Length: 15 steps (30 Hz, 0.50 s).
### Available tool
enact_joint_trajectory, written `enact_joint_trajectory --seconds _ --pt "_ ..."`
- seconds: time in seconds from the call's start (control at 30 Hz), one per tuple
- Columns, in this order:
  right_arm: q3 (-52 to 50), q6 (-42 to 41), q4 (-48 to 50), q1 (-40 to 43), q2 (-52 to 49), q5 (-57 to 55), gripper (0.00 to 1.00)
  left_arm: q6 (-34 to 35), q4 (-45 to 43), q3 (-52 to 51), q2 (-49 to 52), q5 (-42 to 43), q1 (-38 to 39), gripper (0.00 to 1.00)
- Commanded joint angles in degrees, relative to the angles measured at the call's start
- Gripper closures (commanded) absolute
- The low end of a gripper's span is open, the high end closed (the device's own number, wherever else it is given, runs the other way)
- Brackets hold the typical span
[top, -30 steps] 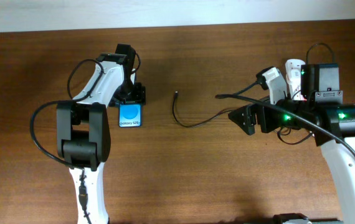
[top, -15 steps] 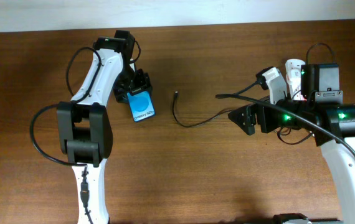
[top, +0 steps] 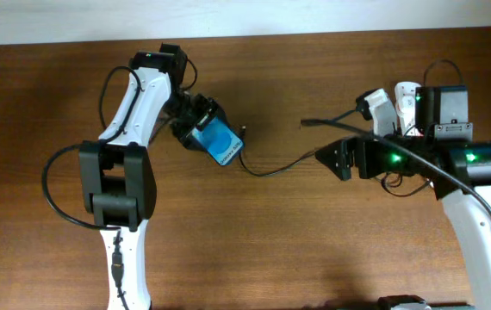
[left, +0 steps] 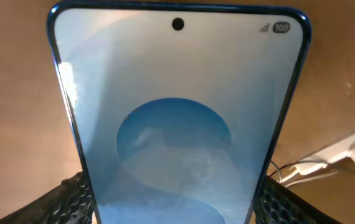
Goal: Plug charger to phone and switch on socket
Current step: 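Raise the phone upright with the left gripper, bottom edge toward right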
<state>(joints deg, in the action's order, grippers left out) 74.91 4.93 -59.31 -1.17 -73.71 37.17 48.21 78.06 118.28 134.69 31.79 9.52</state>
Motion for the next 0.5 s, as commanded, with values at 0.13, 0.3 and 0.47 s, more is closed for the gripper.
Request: enact_joint_trajectory --seconds 0.13,0.3,0.47 --pt "1.16 -15.50 3.61 -0.33 -6.58 0.81 0.02 9.64 4.28 1.03 0.09 12.61 0.09 1.00" --pt "1.16 -23.26 7.08 -0.39 -8.28 0.96 0.01 15.50 5.88 1.03 0.09 15.85 0.09 1.00" --pt "1.16 -34.45 11.19 -0.39 -8.31 0.76 0.11 18.62 5.77 1.03 0.09 15.89 0.61 1.00"
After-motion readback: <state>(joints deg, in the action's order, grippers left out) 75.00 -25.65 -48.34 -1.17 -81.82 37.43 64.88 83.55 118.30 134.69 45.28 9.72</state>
